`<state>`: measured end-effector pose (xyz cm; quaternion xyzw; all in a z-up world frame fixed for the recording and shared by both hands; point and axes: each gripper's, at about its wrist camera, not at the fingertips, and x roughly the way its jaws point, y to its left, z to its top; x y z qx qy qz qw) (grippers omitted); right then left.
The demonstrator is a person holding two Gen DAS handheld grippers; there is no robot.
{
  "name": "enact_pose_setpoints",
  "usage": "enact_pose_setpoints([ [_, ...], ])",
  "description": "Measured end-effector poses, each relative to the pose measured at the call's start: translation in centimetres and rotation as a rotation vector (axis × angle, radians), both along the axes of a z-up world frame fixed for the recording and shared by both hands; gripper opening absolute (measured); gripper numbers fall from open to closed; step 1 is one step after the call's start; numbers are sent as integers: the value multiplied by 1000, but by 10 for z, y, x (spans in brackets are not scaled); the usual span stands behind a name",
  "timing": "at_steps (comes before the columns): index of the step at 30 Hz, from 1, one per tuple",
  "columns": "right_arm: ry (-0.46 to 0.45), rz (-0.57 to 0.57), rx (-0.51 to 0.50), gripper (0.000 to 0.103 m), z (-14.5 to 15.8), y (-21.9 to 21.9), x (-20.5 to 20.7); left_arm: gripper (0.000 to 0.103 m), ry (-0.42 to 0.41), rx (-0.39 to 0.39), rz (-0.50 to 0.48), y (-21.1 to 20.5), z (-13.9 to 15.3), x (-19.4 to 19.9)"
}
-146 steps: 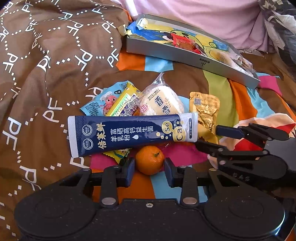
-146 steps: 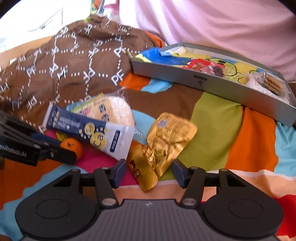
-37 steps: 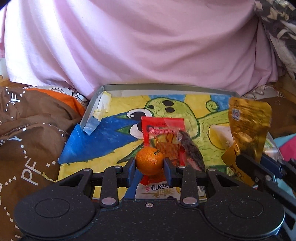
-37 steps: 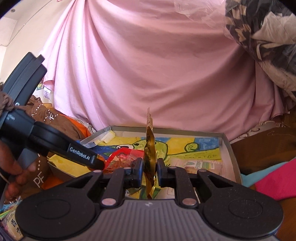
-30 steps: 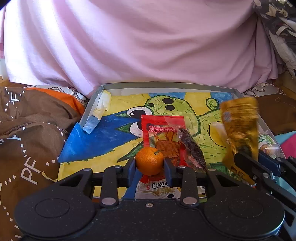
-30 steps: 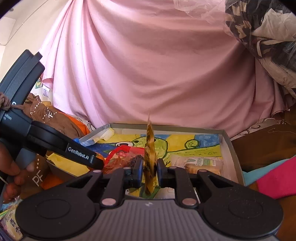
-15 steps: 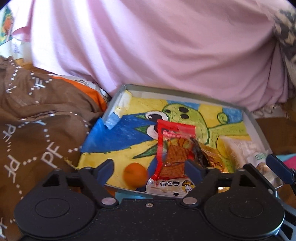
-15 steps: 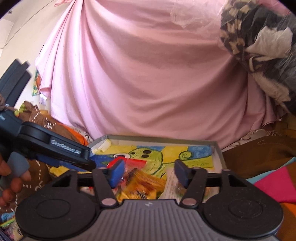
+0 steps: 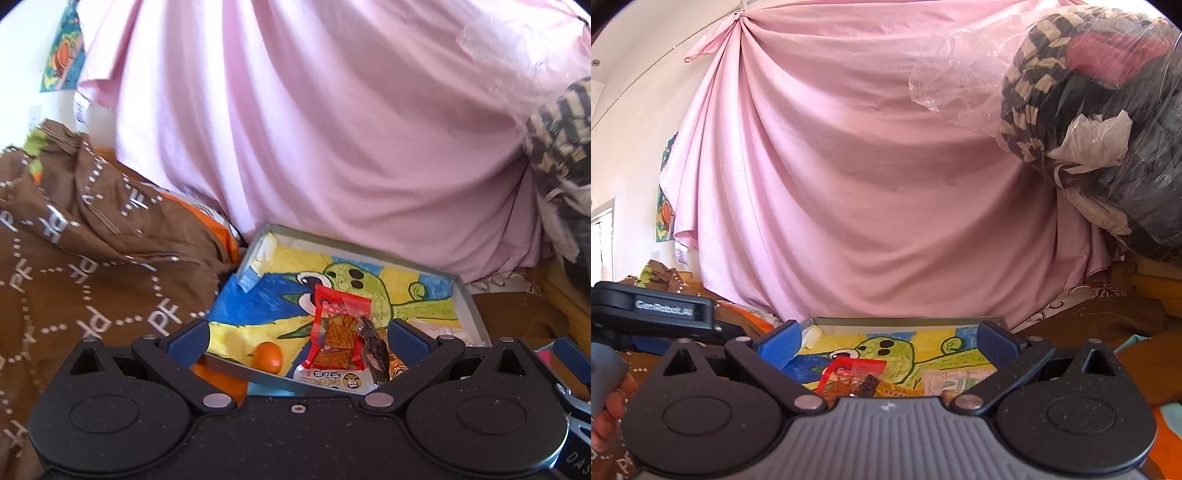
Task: Organize snacks
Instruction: 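Withdraw both tools from the tray back to the snack pile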
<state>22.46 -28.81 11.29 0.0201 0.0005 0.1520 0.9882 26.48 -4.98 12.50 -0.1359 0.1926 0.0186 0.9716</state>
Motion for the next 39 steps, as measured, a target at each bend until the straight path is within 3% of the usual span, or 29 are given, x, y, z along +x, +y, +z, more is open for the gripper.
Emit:
enact_pose_setpoints([
  [13, 55, 48, -45, 103, -8, 17, -55, 102, -16, 34, 34, 44, 3, -88],
  [23, 134, 141, -165, 103, -36, 35, -98, 102, 149, 42, 61, 66, -32, -135],
  [39, 303, 337, -370, 103, -85, 79, -108, 102, 318, 58, 63, 83, -80, -171],
])
